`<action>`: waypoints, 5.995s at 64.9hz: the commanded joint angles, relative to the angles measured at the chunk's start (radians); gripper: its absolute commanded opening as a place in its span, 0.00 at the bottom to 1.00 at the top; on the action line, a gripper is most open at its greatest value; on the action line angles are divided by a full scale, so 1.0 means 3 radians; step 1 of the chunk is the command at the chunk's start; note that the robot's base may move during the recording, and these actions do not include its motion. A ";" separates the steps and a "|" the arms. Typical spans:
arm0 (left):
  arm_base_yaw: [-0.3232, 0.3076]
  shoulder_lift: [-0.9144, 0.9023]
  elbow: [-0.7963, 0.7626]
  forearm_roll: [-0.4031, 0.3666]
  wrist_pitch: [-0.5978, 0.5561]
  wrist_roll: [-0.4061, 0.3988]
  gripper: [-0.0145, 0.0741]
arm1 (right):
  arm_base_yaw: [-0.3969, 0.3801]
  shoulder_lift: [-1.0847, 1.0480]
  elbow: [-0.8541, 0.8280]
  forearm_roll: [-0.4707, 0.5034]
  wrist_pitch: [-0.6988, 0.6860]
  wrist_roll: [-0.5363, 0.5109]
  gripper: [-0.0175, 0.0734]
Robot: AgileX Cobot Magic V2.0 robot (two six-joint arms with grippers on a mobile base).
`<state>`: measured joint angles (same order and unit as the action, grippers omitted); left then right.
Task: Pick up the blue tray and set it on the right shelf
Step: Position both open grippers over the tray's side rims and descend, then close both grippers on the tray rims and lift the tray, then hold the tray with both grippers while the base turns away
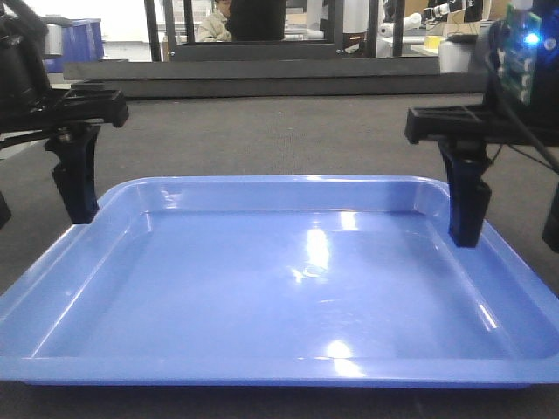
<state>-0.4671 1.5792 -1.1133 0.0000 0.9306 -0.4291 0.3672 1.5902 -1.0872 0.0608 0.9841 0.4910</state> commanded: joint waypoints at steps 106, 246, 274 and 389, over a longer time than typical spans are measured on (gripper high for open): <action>0.0000 0.0282 -0.0078 -0.0280 -0.0052 0.0212 0.59 | 0.0011 0.0084 0.0028 0.0006 -0.0308 0.0011 0.77; -0.1151 -0.1151 0.0161 0.0454 0.1048 -0.1465 0.24 | 0.0897 -0.1555 0.0581 -0.0446 0.0288 0.1092 0.48; -0.1374 -0.1151 0.0362 0.0425 0.1042 -0.1530 0.24 | 0.0928 -0.1554 0.0581 -0.0454 0.0397 0.1092 0.48; -0.1374 -0.1151 0.0362 0.0437 0.1101 -0.1530 0.24 | 0.0928 -0.1554 0.0581 -0.0454 0.0399 0.1092 0.48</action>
<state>-0.8709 1.2620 -0.9847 0.1041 1.1993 -0.8757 0.6472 1.1484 -0.8896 -0.0380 1.1144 0.8112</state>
